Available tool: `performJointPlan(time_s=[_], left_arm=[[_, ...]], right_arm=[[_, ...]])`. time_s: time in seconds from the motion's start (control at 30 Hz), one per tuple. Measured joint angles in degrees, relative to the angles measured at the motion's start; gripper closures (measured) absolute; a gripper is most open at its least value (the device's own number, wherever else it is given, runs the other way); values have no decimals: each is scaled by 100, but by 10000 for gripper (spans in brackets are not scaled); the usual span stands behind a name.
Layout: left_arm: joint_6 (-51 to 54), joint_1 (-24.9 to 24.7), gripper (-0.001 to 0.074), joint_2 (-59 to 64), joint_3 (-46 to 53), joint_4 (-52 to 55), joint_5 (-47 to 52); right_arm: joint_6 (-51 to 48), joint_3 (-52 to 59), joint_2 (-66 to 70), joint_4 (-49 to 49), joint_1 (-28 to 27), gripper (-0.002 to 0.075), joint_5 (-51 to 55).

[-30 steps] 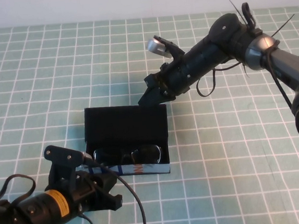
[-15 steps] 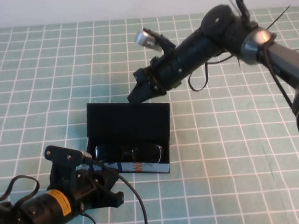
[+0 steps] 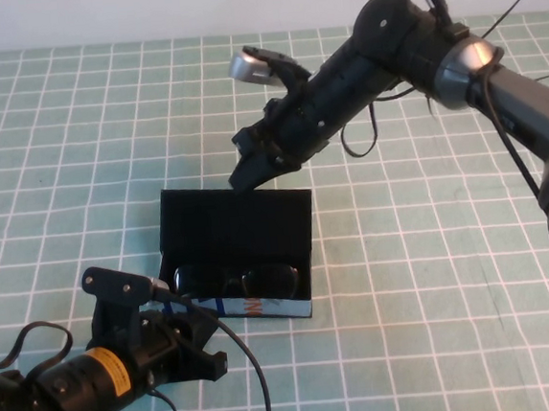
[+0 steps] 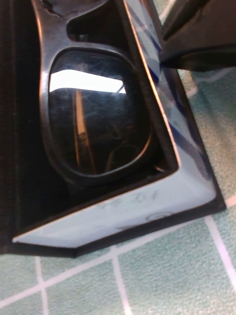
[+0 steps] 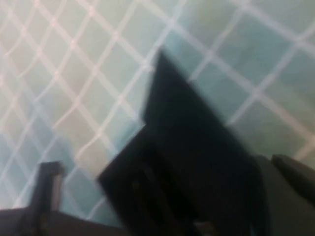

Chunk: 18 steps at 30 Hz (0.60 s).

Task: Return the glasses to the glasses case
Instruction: Close the glasses case

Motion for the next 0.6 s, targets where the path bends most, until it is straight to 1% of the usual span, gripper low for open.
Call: performJointPlan(time_s=[0.17, 0.3, 0.43, 0.6], left_arm=[[0, 0, 734, 0, 0, 0, 0], [0, 0, 734, 8, 0, 0, 0], [0, 0, 734, 23, 0, 0, -13], [0, 0, 734, 67, 0, 0, -89]], right_arm=[[121, 0, 0, -347, -145, 737, -100], [136, 0, 55, -466, -154, 737, -100], [146, 0, 113, -454, -154, 737, -93], [146, 0, 122, -214, -154, 737, -1]])
